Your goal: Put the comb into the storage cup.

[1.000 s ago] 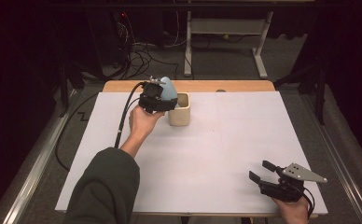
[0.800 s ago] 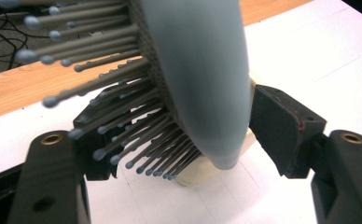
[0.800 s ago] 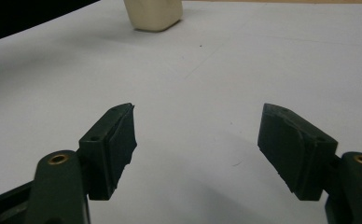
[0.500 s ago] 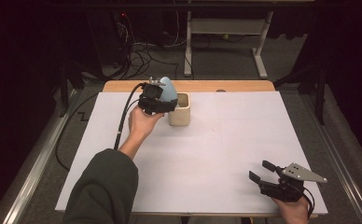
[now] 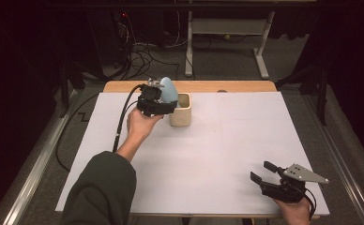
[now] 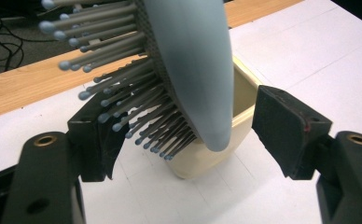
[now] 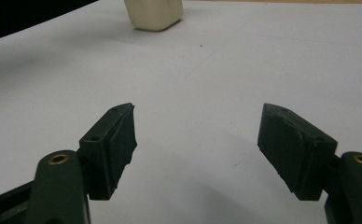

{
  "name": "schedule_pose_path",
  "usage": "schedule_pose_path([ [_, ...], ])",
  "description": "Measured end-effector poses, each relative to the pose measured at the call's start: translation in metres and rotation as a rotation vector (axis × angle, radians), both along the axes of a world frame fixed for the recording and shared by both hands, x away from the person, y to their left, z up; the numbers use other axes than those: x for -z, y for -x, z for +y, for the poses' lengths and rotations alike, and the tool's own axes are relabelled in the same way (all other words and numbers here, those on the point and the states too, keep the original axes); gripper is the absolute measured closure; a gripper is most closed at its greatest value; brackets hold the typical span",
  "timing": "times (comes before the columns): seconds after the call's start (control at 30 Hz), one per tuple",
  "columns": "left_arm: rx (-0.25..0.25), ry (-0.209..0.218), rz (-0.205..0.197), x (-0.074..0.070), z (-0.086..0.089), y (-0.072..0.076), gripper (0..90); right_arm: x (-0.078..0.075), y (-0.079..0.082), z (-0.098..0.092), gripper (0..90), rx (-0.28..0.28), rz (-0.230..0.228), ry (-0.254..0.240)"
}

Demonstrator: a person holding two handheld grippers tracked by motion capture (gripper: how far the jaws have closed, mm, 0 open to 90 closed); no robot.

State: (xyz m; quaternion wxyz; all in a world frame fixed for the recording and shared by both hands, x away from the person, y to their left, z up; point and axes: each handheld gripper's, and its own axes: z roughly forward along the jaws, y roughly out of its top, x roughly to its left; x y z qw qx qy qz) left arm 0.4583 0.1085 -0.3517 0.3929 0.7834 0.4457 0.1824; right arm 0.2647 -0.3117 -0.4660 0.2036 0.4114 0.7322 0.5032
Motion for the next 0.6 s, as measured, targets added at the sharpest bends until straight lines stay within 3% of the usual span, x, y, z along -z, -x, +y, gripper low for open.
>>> schedule_pose_path([
  [0.6,0.011,0.012,-0.003,0.0015,0.0065,0.0085,27.7,0.0,0.0001,0.0004,28.2,-0.001,-0.001,0.003],
])
